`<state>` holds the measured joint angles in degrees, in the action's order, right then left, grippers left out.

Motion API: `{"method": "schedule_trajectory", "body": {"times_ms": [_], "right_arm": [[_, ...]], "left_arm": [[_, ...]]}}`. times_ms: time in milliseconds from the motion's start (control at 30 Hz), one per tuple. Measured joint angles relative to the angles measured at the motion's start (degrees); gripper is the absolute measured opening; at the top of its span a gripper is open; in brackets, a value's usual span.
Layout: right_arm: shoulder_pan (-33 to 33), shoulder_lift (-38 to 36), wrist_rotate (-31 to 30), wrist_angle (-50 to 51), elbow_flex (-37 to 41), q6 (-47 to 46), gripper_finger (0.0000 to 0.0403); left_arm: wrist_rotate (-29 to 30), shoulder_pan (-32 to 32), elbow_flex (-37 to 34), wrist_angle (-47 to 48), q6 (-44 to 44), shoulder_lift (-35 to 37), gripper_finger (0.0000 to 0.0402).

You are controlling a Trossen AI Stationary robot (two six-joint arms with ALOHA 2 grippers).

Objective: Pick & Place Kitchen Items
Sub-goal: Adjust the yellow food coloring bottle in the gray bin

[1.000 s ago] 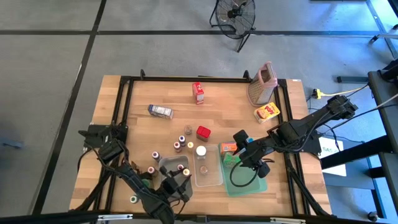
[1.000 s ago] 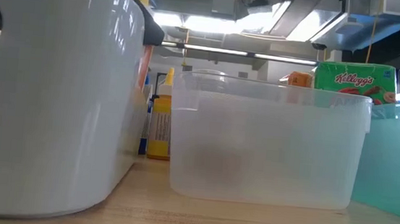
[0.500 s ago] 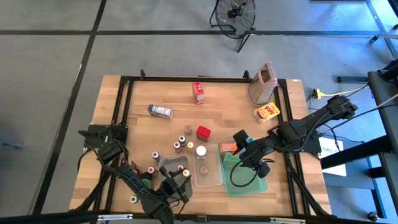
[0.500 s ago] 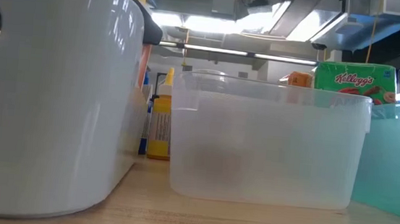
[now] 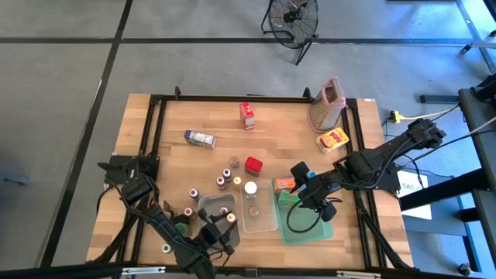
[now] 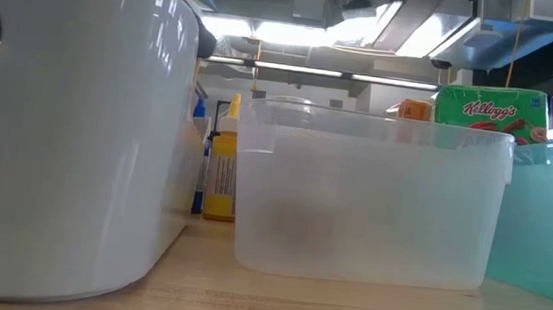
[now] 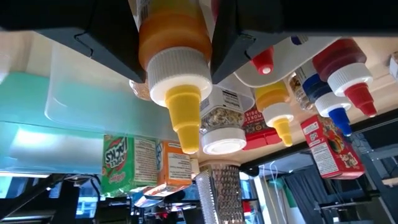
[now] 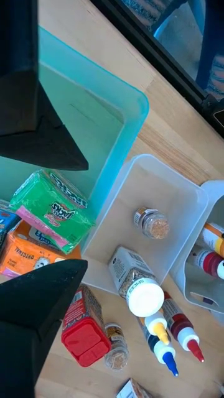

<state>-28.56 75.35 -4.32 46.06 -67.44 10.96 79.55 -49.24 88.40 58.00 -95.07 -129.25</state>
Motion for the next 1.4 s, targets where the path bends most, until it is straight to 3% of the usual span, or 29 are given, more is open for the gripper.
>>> {"method": "schedule_trajectory", "body": {"times_ms": [267,733,1400], "right_arm": [[0.02,0.00,0.00,0.00,0.00,0.02,0.0248],[0.02,0.00,0.00,-0.02,0.00,0.03,0.0248],[0.00,0.00,0.00,-0.02,0.00,0.04,0.0248]], "left_arm": [[-0.05,-0.24,-0.02,0.00,-1.54,-0.02,0.0174],[-0.99,0.62,0.02,-0.38,-2.31,0.04,0.0213],[0.59,3.88,0.00,-0.79,-1.49,0.04,0.0215]]}}
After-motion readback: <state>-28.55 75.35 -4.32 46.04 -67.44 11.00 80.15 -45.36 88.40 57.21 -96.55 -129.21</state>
